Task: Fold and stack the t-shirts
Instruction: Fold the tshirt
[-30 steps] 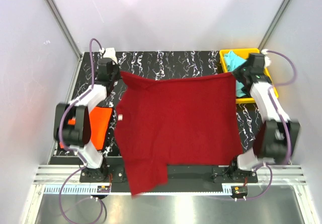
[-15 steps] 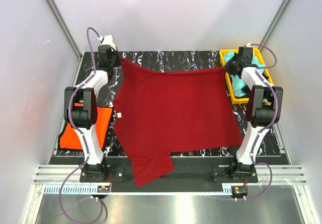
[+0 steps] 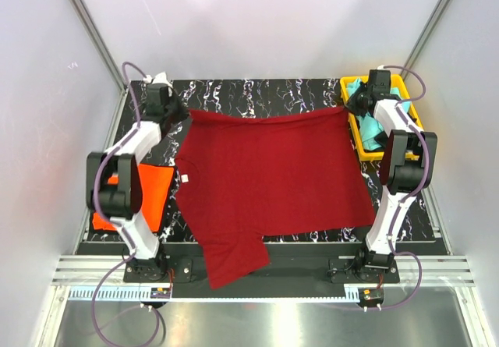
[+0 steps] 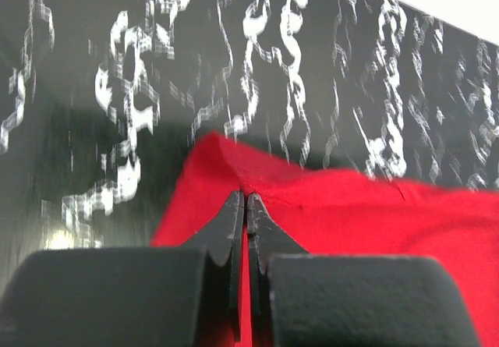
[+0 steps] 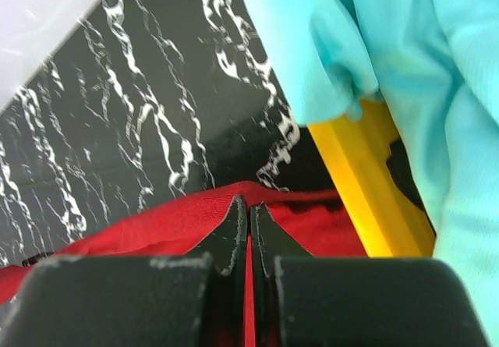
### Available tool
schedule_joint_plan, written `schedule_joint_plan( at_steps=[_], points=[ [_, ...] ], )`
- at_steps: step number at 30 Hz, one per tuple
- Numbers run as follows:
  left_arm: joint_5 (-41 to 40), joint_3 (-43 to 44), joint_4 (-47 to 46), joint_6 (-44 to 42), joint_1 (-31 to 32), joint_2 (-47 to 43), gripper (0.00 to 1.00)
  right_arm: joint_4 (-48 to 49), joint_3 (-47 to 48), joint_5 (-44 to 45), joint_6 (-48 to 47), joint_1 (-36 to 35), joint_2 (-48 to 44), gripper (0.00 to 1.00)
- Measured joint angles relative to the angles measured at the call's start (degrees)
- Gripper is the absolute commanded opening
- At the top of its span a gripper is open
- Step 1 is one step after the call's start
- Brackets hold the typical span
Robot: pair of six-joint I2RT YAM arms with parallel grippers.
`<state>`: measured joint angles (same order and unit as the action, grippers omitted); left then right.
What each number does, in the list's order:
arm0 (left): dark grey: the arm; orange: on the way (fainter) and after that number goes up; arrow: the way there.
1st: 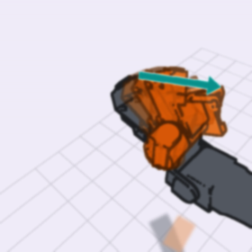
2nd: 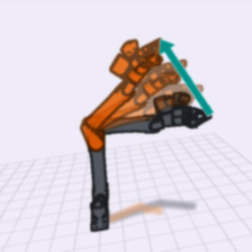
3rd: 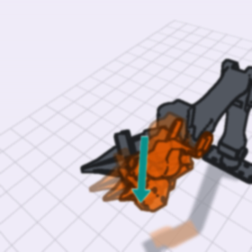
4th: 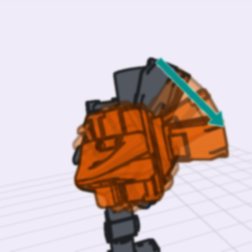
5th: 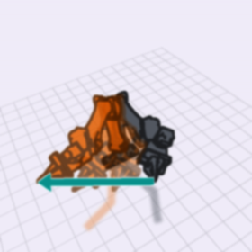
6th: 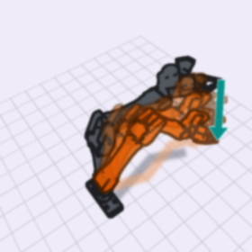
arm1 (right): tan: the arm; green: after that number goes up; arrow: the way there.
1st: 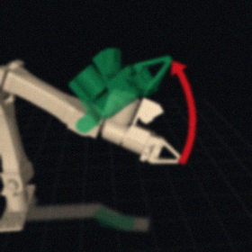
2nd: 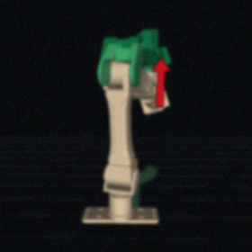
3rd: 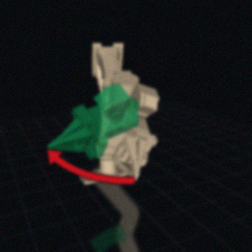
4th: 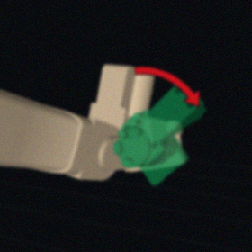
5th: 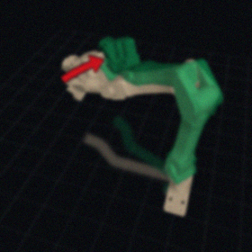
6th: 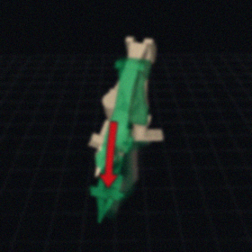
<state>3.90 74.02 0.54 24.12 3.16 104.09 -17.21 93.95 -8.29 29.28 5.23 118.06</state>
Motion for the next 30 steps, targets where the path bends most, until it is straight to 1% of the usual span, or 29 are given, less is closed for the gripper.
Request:
schedule_joint_plan(
  at_steps=[2, 7, 12, 20, 30],
  points=[
    [0.46, -2.84, 2.08, 1.49, 0.00, -4.42, 0.00, -1.53, 0.00, -0.13, -0.04, 0.00, 0.00, 0.00],
    [2.14, -6.80, 6.60, 3.91, 0.00, -13.35, 0.00, -5.40, -0.02, -0.46, -0.02, 0.02, -0.13, 0.00],
    [4.59, -11.17, 9.77, 5.62, 0.00, -20.04, 0.00, -9.40, -0.55, -0.59, 0.00, 0.28, -2.08, 0.00],
    [7.13, -15.72, 14.95, 7.32, 0.00, -25.64, 0.00, -13.55, -0.57, -1.90, -0.24, 1.22, -5.53, 0.01],
    [7.91, -20.57, 18.69, 10.93, 0.00, -34.10, 0.00, -18.25, -0.57, -1.81, -2.75, 1.53, -5.95, 0.02]
  ],
)
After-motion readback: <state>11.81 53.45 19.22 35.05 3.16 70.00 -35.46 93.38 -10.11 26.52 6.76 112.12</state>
